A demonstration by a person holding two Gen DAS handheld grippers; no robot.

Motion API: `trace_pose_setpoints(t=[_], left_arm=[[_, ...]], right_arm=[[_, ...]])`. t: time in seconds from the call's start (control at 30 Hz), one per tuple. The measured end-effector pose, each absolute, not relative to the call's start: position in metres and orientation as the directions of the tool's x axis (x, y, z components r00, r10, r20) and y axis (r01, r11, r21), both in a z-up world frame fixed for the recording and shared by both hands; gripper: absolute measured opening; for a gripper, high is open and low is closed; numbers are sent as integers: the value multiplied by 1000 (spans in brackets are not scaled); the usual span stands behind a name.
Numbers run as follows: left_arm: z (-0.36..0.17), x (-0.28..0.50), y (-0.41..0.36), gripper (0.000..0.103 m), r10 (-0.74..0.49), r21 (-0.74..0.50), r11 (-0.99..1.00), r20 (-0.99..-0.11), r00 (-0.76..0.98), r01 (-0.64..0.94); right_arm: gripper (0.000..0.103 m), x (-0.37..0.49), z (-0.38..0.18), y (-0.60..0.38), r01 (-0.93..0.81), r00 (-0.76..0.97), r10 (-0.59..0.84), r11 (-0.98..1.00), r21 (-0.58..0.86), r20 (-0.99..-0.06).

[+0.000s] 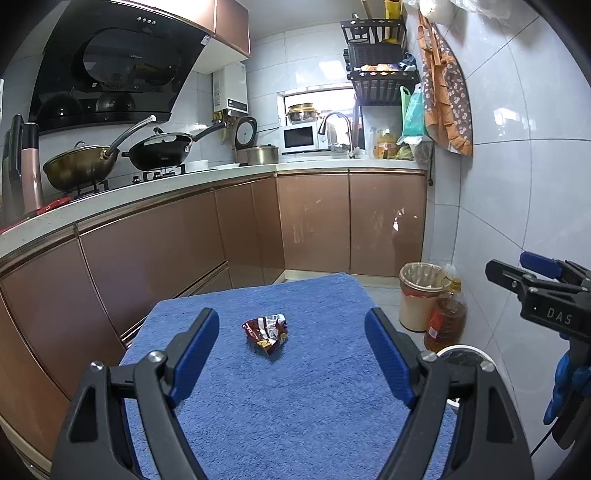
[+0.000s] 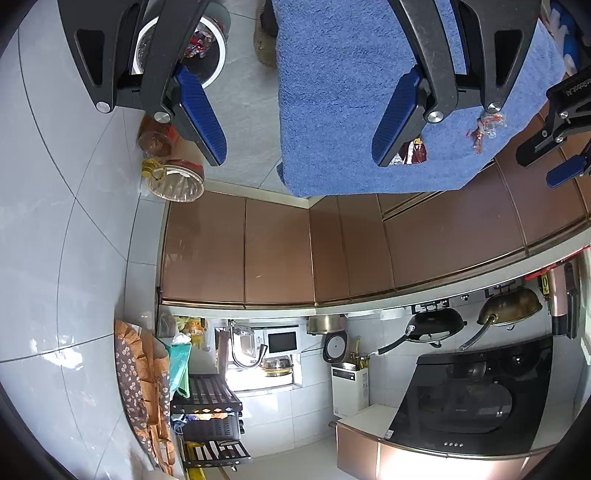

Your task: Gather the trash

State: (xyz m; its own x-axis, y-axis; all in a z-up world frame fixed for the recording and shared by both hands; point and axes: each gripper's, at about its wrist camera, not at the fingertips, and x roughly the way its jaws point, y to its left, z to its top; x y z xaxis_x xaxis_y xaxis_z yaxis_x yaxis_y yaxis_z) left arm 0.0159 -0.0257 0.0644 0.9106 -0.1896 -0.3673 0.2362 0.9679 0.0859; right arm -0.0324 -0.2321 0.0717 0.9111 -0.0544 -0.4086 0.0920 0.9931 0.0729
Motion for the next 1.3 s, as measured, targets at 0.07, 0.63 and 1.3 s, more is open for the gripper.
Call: trace_pose_setpoints(t=[0.07, 0.63, 1.3], left_arm=[[64, 15, -25, 80, -193, 83, 968, -365, 911, 239], [58, 20, -20, 80, -200, 52, 970, -381, 903, 237], [34, 89, 18, 80, -119, 36, 988, -450, 885, 151]], right_arm=[[79, -33, 73, -232, 94, 911, -59, 993, 66, -407], [80, -37, 71, -229, 96, 909, -69, 994, 47, -411], [80, 10, 94, -207, 34, 916, -12, 998, 49, -401]])
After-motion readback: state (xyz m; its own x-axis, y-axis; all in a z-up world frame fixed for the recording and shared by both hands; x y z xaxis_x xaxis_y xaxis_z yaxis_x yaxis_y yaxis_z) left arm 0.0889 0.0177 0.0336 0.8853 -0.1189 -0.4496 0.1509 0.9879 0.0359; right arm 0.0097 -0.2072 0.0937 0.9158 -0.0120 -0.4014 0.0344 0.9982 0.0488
